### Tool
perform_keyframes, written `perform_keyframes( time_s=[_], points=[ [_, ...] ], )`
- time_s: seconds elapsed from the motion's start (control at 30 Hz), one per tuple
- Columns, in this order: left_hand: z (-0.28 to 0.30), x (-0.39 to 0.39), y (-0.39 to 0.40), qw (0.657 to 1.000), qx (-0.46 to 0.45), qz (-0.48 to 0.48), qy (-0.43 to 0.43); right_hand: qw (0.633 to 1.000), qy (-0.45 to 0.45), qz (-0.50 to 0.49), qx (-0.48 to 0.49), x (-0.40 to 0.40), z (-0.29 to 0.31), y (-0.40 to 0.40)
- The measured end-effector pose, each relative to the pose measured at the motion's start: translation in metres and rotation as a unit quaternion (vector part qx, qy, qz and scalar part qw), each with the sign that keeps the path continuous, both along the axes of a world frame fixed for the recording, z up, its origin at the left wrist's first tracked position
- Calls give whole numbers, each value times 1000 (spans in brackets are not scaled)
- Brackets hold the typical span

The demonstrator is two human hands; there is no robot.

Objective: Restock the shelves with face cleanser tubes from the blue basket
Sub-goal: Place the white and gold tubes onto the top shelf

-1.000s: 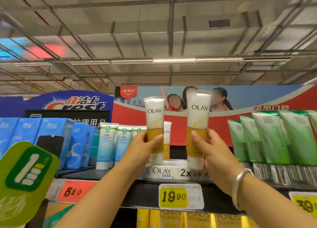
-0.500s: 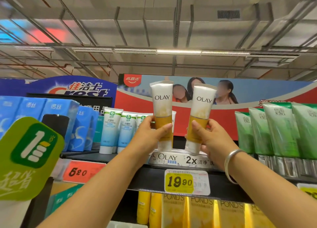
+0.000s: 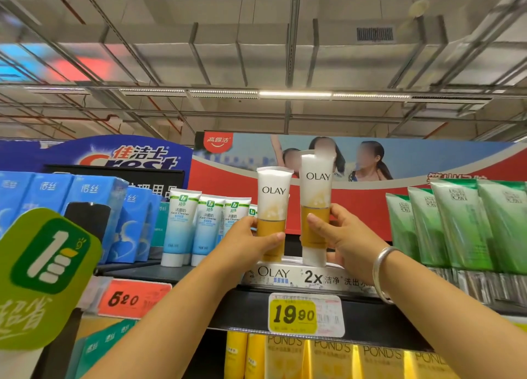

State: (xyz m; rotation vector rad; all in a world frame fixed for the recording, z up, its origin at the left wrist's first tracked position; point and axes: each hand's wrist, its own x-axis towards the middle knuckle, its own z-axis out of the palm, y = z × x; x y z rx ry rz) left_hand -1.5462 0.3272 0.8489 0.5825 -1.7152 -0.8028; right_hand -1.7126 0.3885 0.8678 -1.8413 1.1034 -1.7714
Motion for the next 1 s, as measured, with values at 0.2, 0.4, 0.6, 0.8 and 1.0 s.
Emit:
perform_keyframes(
  time_s=[0.2, 0.4, 0.6, 0.8, 1.0],
  points=[
    [3, 4, -2, 1000, 13, -16, 5, 1000, 5, -1, 11, 6, 3, 6],
    [6, 6, 1, 998, 31, -48, 11, 997, -30, 29, 60, 8, 8, 14],
    [7, 2, 4, 999, 18, -36, 6, 997, 8, -30, 64, 6, 6, 11],
    [6, 0, 8, 1000, 0, -1, -19, 993, 62, -77, 71, 4, 5, 12],
    [-2, -1, 10, 999, 22, 11, -34, 965, 147, -156, 151, 6, 7, 15]
  ],
)
